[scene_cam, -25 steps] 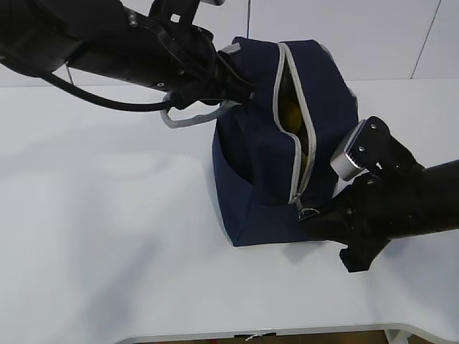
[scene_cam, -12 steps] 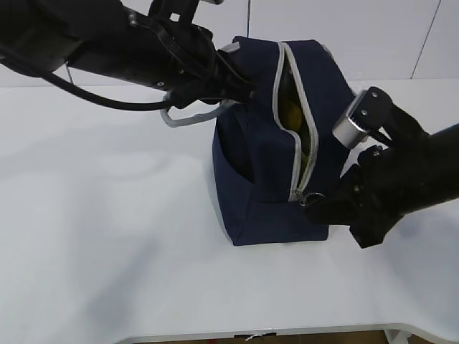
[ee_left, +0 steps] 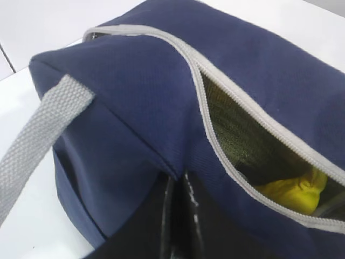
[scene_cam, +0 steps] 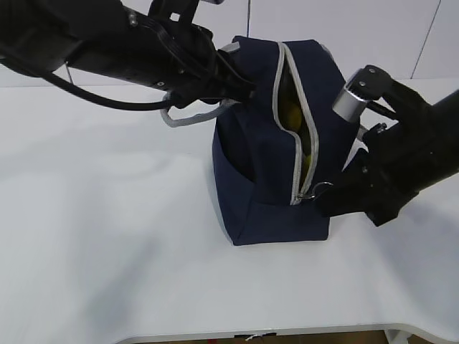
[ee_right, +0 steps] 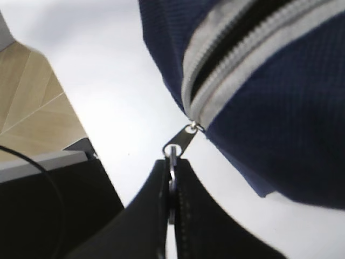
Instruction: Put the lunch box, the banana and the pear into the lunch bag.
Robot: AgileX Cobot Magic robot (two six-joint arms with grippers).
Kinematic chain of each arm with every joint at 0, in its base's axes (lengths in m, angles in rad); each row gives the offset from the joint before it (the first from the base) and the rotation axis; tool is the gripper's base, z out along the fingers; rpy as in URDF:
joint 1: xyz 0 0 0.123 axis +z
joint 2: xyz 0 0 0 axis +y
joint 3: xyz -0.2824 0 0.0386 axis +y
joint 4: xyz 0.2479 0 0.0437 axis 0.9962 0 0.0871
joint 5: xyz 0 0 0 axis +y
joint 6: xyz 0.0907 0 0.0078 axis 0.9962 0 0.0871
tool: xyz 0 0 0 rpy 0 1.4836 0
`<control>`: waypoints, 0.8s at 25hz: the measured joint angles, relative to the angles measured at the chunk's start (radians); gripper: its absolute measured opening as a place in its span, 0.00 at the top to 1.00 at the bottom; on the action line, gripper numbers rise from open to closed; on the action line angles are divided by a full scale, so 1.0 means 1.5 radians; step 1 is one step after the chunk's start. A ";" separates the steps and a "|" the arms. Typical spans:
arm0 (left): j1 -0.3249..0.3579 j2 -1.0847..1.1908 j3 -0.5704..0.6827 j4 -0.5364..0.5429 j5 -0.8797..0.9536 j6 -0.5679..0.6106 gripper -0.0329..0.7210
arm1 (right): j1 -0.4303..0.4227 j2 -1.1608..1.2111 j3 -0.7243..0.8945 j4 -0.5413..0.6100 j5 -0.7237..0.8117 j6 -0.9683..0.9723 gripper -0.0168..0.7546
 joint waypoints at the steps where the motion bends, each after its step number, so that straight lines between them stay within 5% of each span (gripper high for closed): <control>1: 0.000 0.000 0.000 0.000 -0.001 0.000 0.98 | 0.000 0.000 -0.004 -0.010 0.010 0.008 0.95; 20: 0.000 0.000 0.000 0.000 -0.013 0.000 0.98 | 0.000 0.000 -0.189 -0.135 0.152 0.148 0.95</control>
